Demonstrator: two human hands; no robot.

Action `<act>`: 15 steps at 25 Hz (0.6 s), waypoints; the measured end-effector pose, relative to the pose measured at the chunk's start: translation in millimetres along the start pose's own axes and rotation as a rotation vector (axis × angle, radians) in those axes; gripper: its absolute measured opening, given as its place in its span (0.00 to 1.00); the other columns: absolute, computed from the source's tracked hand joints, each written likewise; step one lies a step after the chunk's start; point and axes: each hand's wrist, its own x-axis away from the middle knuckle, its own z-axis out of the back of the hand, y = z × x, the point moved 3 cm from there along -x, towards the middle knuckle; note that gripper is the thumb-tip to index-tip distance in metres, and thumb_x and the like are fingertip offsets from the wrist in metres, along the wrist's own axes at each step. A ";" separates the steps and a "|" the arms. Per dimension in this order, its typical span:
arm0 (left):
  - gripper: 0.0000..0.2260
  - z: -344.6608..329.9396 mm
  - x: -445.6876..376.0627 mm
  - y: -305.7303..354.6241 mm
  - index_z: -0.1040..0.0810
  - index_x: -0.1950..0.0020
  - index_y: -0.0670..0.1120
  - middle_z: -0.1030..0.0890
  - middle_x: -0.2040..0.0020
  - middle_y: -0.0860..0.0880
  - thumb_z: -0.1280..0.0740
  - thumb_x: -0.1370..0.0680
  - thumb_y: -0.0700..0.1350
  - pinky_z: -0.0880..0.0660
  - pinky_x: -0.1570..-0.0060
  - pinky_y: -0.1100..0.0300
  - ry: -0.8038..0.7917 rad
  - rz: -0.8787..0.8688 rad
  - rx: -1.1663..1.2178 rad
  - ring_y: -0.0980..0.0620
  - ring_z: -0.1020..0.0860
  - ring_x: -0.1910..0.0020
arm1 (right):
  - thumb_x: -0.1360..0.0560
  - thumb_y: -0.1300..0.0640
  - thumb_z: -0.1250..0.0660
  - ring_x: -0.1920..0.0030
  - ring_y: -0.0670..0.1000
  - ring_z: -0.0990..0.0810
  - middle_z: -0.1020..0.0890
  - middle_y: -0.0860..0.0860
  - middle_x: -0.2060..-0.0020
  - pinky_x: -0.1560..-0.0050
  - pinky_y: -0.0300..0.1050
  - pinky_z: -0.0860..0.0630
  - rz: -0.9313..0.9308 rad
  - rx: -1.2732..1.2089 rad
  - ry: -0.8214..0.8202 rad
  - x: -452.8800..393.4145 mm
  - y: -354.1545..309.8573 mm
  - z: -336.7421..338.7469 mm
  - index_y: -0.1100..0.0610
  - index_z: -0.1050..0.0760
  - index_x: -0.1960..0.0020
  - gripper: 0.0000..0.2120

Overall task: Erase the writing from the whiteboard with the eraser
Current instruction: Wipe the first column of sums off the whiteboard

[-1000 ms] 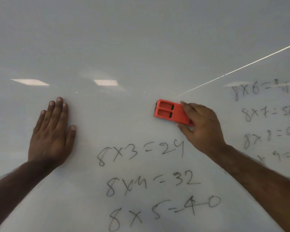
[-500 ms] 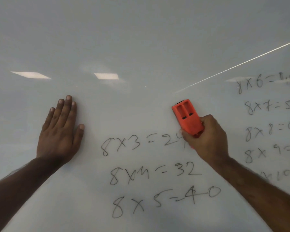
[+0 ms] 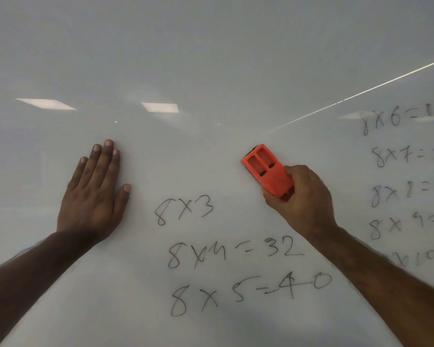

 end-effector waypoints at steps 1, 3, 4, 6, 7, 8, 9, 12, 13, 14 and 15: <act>0.31 -0.2 -0.2 0.5 0.50 0.17 0.40 0.50 0.16 0.44 0.50 0.16 0.54 0.57 0.18 0.53 0.000 0.000 0.001 0.47 0.53 0.16 | 0.34 0.49 0.21 0.57 0.59 0.21 0.20 0.56 0.56 0.59 0.53 0.23 -0.074 -0.033 0.033 -2.9 -8.4 -5.8 0.61 0.25 0.47 0.24; 0.31 -0.5 0.0 0.6 0.51 0.17 0.40 0.50 0.16 0.44 0.51 0.16 0.54 0.57 0.18 0.53 -0.004 0.003 0.010 0.48 0.53 0.16 | 0.34 0.48 0.21 0.57 0.59 0.22 0.20 0.56 0.56 0.59 0.52 0.24 -0.060 -0.078 0.055 2.8 -34.9 -21.1 0.62 0.25 0.46 0.24; 0.31 -0.3 0.0 0.3 0.51 0.16 0.40 0.50 0.16 0.44 0.51 0.16 0.54 0.56 0.18 0.53 -0.006 0.003 0.015 0.48 0.53 0.16 | 0.34 0.48 0.21 0.58 0.59 0.22 0.20 0.57 0.57 0.59 0.52 0.24 0.025 -0.083 0.043 11.0 -47.5 -27.6 0.62 0.24 0.46 0.24; 0.31 0.6 1.0 -0.8 0.51 0.17 0.40 0.50 0.16 0.44 0.50 0.16 0.54 0.55 0.18 0.52 -0.004 0.001 0.020 0.47 0.53 0.16 | 0.32 0.48 0.23 0.60 0.59 0.22 0.21 0.56 0.59 0.60 0.50 0.25 0.323 -0.026 -0.049 34.0 -63.0 -35.2 0.63 0.22 0.46 0.24; 0.31 1.2 1.6 -1.3 0.50 0.17 0.40 0.50 0.16 0.44 0.50 0.16 0.54 0.55 0.18 0.52 -0.005 -0.003 0.018 0.47 0.52 0.16 | 0.31 0.47 0.25 0.60 0.58 0.22 0.21 0.56 0.58 0.60 0.50 0.26 0.497 0.022 -0.119 42.2 -63.8 -34.7 0.64 0.22 0.44 0.24; 0.31 1.9 2.3 -1.3 0.50 0.17 0.40 0.49 0.16 0.44 0.50 0.16 0.54 0.55 0.18 0.52 -0.007 -0.004 0.015 0.47 0.52 0.16 | 0.29 0.47 0.27 0.59 0.58 0.22 0.20 0.56 0.57 0.59 0.50 0.26 0.635 0.069 -0.179 43.9 -59.5 -31.7 0.64 0.22 0.42 0.24; 0.31 2.6 3.1 -1.1 0.49 0.17 0.39 0.49 0.16 0.44 0.50 0.16 0.54 0.55 0.18 0.52 -0.005 0.000 0.009 0.47 0.52 0.16 | 0.28 0.47 0.28 0.59 0.57 0.22 0.20 0.56 0.57 0.59 0.50 0.26 0.711 0.110 -0.206 39.9 -53.4 -28.9 0.65 0.22 0.41 0.25; 0.31 2.2 7.1 1.5 0.48 0.17 0.39 0.49 0.16 0.43 0.50 0.16 0.53 0.55 0.18 0.52 0.009 0.021 0.002 0.47 0.52 0.16 | 0.31 0.48 0.25 0.60 0.59 0.22 0.21 0.57 0.58 0.59 0.50 0.28 0.552 0.145 -0.078 14.7 -45.5 -24.6 0.65 0.22 0.39 0.27; 0.31 2.1 7.8 2.2 0.48 0.17 0.39 0.49 0.16 0.44 0.50 0.16 0.53 0.55 0.18 0.52 0.009 0.023 0.009 0.47 0.52 0.16 | 0.31 0.49 0.24 0.60 0.59 0.23 0.22 0.57 0.59 0.60 0.50 0.28 0.445 0.136 -0.023 6.9 -50.4 -25.8 0.64 0.22 0.39 0.27; 0.31 1.8 8.5 2.4 0.49 0.17 0.39 0.49 0.16 0.44 0.50 0.16 0.53 0.55 0.18 0.52 0.007 0.025 0.014 0.47 0.52 0.16 | 0.31 0.49 0.24 0.60 0.59 0.24 0.22 0.57 0.59 0.60 0.49 0.29 0.359 0.122 0.020 2.6 -59.3 -29.3 0.64 0.22 0.38 0.27; 0.31 1.3 9.1 2.5 0.49 0.17 0.39 0.49 0.16 0.44 0.50 0.16 0.53 0.55 0.18 0.52 0.003 0.029 0.018 0.47 0.52 0.16 | 0.31 0.49 0.24 0.60 0.58 0.25 0.22 0.57 0.59 0.59 0.49 0.30 0.305 0.100 0.046 2.1 -70.4 -34.7 0.63 0.22 0.38 0.27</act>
